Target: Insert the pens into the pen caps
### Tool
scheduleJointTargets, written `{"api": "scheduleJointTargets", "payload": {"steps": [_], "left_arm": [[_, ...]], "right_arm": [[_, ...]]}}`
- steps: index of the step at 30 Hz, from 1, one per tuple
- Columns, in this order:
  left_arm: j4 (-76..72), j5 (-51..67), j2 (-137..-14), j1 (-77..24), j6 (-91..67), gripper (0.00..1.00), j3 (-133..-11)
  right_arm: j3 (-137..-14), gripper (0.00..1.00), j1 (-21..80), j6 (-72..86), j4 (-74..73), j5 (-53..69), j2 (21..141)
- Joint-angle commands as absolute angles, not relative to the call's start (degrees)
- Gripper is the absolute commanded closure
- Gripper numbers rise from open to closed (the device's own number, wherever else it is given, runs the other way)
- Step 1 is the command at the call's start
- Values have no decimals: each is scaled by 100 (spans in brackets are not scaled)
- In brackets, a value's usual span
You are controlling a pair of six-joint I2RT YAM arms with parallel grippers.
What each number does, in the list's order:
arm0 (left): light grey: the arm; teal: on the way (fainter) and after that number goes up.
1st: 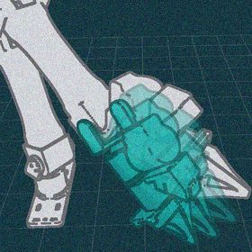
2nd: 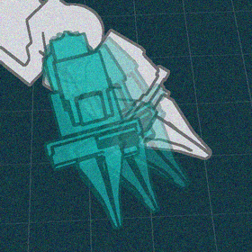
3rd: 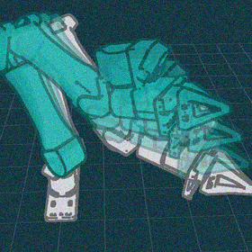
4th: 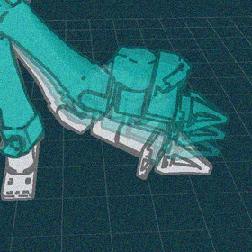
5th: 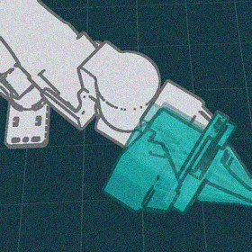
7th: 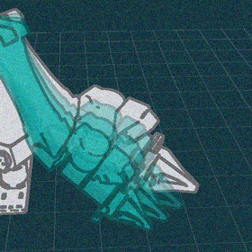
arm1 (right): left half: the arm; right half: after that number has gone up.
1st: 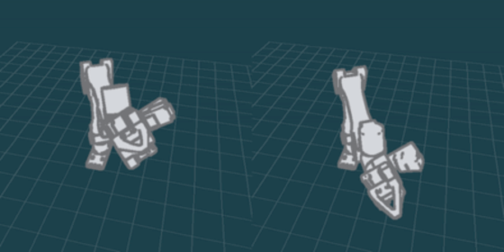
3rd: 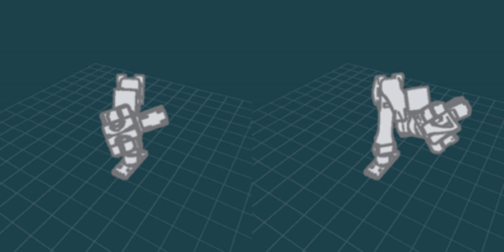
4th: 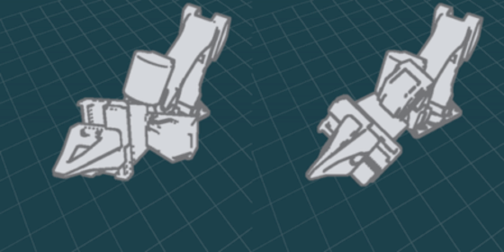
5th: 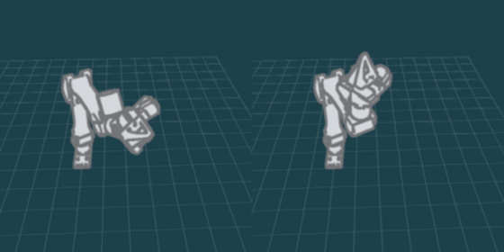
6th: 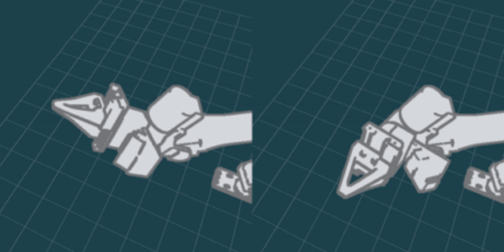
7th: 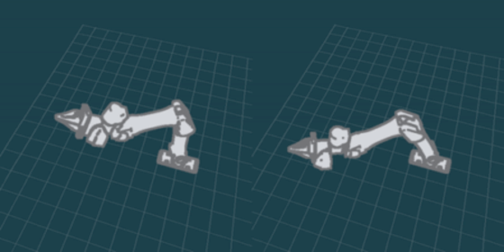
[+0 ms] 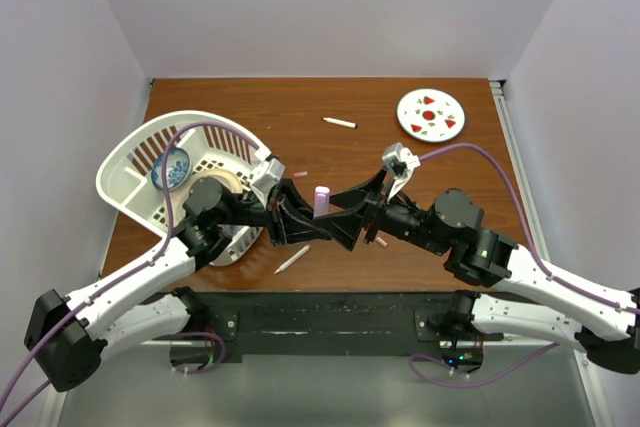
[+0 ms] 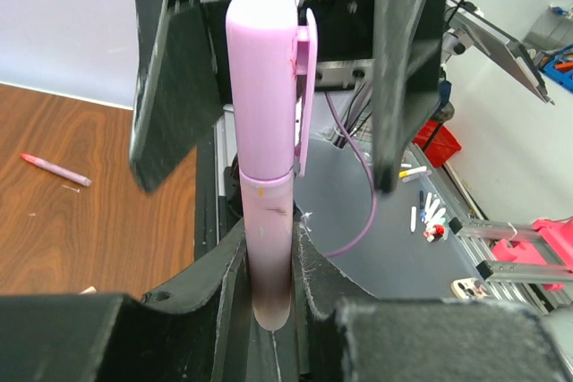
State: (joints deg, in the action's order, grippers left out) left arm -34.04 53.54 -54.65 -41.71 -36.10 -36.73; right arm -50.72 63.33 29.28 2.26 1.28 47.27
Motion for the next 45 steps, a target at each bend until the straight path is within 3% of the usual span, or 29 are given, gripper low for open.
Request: {"api": "scheduleJointTargets", "payload": {"steps": [1,9,11,16,17,19,27,32,45], "left_arm": [[-3472,5396,-5388,-4184,-3410,100,-3586],[-3472,5467,-5441,-4184,-3437,100,-3525],[-3498,5476,-5406,-4192,-3428,100,-3516],[-3524,5379,-5309,-4184,-3419,100,-3524],[-3507,5318,-5282,-4192,-3410,100,-3533],[-3498,5054,-5230,-4175,-3384,100,-3603],[-3234,4386,-5247,-4044,-3199,100,-3990],[-4306,4649,-5431,-3788,-3998,100,-3920],[-3709,4316,-5792,-3577,-3648,100,-4745]], "right_arm": [[-5616,25,6354,2611,211,88,4790],[-6196,29,6354,2329,61,211,5317],[-6266,46,6354,2294,44,237,5405],[-6039,71,6346,2408,114,570,5441],[-5881,86,6346,2452,123,658,5432],[-5696,100,6354,2566,175,825,5370],[-4431,100,6355,3251,949,1590,5335],[-3868,100,6354,3296,1274,1696,5203],[-3314,100,6469,3542,1230,2004,5238]]}}
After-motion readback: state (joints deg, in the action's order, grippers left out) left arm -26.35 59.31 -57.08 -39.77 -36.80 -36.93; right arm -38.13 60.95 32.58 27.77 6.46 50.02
